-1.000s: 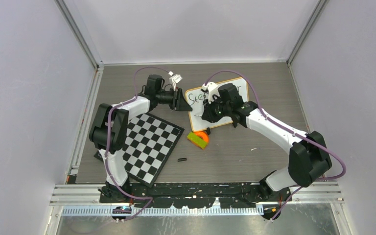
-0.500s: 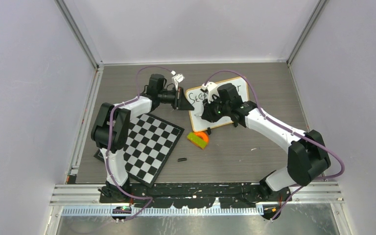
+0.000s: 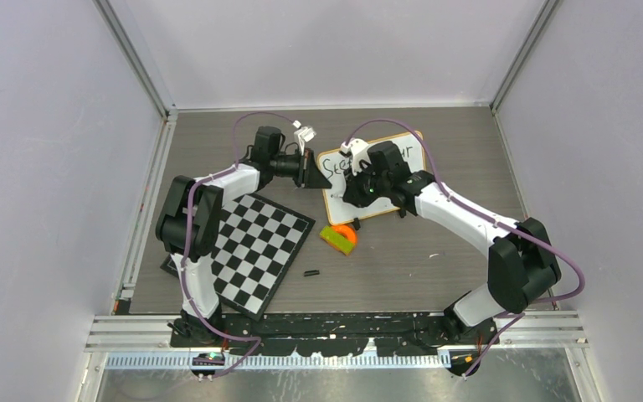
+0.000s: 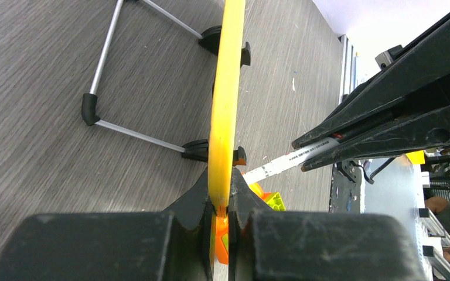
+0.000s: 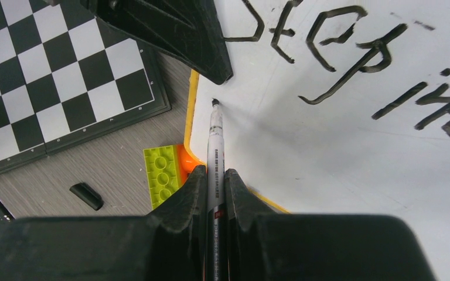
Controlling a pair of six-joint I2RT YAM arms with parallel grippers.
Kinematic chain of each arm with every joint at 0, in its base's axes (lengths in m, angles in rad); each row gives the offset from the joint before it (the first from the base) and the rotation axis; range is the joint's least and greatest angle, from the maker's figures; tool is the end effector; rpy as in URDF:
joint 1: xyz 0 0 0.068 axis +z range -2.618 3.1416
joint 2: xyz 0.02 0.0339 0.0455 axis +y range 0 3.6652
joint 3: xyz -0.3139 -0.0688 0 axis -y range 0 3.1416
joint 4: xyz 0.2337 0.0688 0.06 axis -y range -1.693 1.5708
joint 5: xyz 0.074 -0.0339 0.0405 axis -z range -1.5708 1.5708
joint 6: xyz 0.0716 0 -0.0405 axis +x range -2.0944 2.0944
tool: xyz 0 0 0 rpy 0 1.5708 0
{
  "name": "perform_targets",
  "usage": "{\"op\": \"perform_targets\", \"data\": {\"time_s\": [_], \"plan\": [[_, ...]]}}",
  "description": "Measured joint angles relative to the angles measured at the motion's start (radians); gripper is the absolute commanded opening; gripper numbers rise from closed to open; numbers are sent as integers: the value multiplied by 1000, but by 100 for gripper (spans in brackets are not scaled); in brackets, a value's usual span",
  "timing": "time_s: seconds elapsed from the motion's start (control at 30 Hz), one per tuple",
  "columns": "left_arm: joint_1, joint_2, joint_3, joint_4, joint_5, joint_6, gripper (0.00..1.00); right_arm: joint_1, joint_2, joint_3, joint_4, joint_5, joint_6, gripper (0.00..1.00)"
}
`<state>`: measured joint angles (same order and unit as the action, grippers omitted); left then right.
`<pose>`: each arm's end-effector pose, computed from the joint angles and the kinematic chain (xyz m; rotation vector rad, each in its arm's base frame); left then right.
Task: Write a sentence on the whiteboard
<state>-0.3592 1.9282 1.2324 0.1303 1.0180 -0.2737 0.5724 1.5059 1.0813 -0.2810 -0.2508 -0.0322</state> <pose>0.3923 -0.2124 0.2440 0.7213 2.0365 -1.4487 0.2816 0.2026 0.2922 -0.8162 2.1656 0.5654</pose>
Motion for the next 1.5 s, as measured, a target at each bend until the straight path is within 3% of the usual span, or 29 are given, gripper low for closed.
{"op": "perform_targets", "data": {"time_s": [0.97, 1.5], "plan": [[-1, 0, 7, -16, -4, 21, 0, -4, 0, -11, -45, 10, -22, 0], [-1, 0, 9, -22, -3, 23, 0, 54, 21, -19, -87, -24, -22, 0]]}}
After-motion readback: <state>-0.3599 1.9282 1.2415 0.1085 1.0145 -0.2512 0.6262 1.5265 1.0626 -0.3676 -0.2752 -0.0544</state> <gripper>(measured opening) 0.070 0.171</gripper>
